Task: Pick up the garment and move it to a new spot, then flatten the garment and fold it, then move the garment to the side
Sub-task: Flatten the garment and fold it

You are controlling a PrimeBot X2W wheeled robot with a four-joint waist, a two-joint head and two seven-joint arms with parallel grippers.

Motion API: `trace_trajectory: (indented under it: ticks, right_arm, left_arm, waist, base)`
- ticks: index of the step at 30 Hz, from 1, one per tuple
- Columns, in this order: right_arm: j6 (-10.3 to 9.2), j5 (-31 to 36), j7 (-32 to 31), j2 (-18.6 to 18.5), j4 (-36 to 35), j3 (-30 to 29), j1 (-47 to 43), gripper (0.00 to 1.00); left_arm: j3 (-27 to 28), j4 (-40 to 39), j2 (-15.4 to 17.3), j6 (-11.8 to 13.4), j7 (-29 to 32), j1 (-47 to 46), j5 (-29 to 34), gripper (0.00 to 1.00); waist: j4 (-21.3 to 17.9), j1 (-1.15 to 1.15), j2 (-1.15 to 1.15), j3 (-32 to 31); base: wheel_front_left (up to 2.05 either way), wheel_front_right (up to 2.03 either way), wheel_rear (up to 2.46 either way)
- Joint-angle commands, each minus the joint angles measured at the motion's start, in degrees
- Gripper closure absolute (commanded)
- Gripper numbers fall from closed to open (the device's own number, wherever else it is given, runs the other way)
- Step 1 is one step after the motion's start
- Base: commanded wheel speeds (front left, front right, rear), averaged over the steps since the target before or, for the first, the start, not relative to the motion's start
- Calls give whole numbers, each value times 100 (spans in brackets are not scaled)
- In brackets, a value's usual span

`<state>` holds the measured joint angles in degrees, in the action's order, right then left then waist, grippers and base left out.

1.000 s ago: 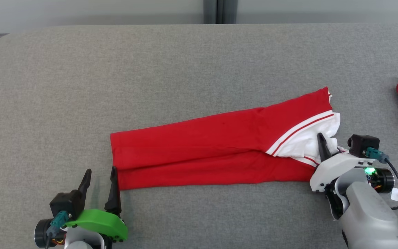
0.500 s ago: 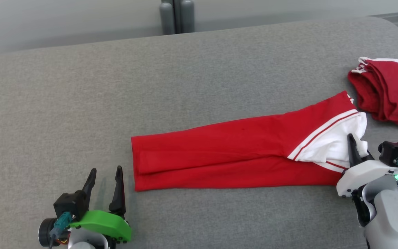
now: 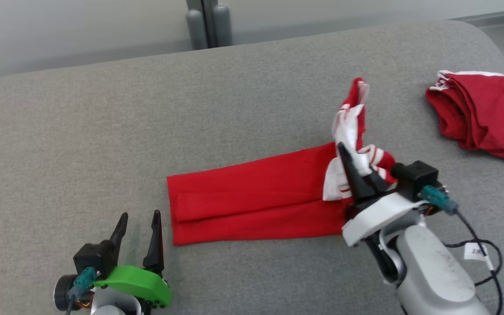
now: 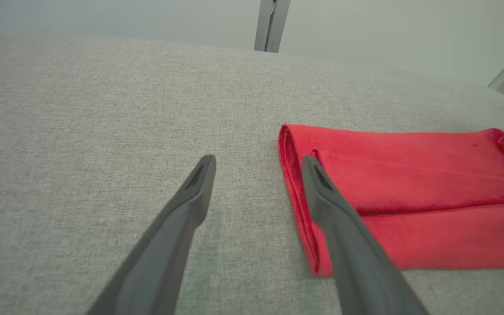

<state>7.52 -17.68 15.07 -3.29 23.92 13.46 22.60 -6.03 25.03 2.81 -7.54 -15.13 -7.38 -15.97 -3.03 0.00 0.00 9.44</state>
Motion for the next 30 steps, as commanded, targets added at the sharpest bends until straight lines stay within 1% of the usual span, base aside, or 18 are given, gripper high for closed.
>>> trace_trajectory:
  ticks: [1, 2, 6, 10, 13, 15, 16, 19, 21, 25, 30]
  right_arm:
    - [-8, -148, 11, 6, -48, 288, -12, 100]
    - [-8, -276, 10, 13, -24, 576, 27, 100]
    - [-8, -766, 11, 18, 95, 1324, 214, 100]
    - [-8, -1215, 11, 24, 241, 1853, 409, 100]
    - [-8, -1445, 11, 24, 392, 2131, 550, 100]
    - [-7, -1575, 11, 24, 465, 2281, 631, 56]
    - [-8, -1643, 11, 23, 488, 2342, 664, 0]
    - [-8, -1616, 11, 19, 511, 2286, 734, 0]
    - [-8, -1503, 10, 16, 553, 2075, 676, 0]
    - [-8, -991, 10, 16, 683, 1354, 434, 0]
    - [-8, -167, 10, 26, 707, 273, -33, 0]
  left_arm:
    - [-28, 37, 24, 13, 2, -29, -36, 0]
    - [-45, 47, 23, 13, 2, -28, -50, 0]
    - [-122, 87, 22, 13, 3, -13, -115, 0]
    - [-213, 133, 21, 13, 3, 10, -169, 0]
    - [-226, 164, 21, 13, 3, 31, -198, 0]
    - [-235, 183, 20, 13, 3, 55, -210, 0]
    - [-226, 180, 21, 13, 3, 73, -209, 0]
    - [-186, 171, 20, 27, 3, 112, -206, 0]
    - [-142, 157, 19, 44, 3, 104, -169, 0]
    - [-31, 102, 20, 61, 3, 123, -53, 0]
    - [85, 4, 21, 75, 3, 200, 139, 0]
  waist:
    - [336, 0, 0, -18]
    - [447, 0, 0, -21]
    - [888, 0, 0, -39]
    - [1300, 0, 0, -45]
    - [1521, 0, 0, -45]
    - [1614, 0, 0, -58]
    - [1638, 0, 0, -66]
    - [1626, 0, 0, -93]
    - [1543, 0, 0, -126]
    - [1307, 0, 0, -227]
    - [978, 0, 0, -373]
  base:
    - [0, 0, 0]
    - [0, 0, 0]
    - [0, 0, 0]
    - [0, 0, 0]
    - [0, 0, 0]
    - [0, 0, 0]
    - [0, 0, 0]
    - [0, 0, 0]
    - [0, 0, 0]
    - [0, 0, 0]
    - [0, 0, 0]
